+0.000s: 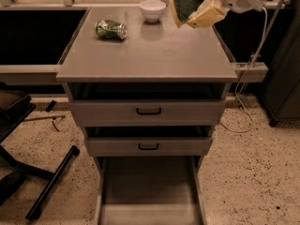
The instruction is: Place sponge into bottom drawer
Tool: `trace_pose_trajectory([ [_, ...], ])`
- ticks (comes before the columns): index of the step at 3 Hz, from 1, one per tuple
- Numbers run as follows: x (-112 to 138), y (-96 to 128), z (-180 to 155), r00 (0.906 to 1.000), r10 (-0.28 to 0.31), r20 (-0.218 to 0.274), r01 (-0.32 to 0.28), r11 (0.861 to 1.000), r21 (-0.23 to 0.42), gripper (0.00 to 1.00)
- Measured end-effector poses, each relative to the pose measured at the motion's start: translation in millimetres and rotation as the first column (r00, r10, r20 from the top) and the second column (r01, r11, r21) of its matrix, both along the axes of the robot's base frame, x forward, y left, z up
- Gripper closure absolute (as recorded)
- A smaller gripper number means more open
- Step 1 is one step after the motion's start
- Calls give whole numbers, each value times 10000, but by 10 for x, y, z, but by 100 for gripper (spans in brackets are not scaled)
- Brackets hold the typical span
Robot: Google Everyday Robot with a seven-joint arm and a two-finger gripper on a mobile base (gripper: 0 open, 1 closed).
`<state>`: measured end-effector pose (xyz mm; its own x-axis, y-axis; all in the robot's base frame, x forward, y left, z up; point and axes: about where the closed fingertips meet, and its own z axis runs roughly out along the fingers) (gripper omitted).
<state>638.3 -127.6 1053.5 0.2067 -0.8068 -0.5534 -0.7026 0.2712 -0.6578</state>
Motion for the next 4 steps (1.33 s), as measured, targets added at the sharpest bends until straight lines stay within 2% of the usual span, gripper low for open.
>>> trace_pose_trajectory([
  [1, -89, 38, -148, 9993, 25, -366, -17, 9998, 208, 100],
  [2, -431, 66, -261, 9965, -377, -744, 433, 9962, 755, 100],
  [3, -741, 105, -662, 9926, -397, -1149, 531, 9919, 1157, 100],
  [4, -953, 225, -1018, 9884, 406, -1463, -179, 9881, 1531, 100],
])
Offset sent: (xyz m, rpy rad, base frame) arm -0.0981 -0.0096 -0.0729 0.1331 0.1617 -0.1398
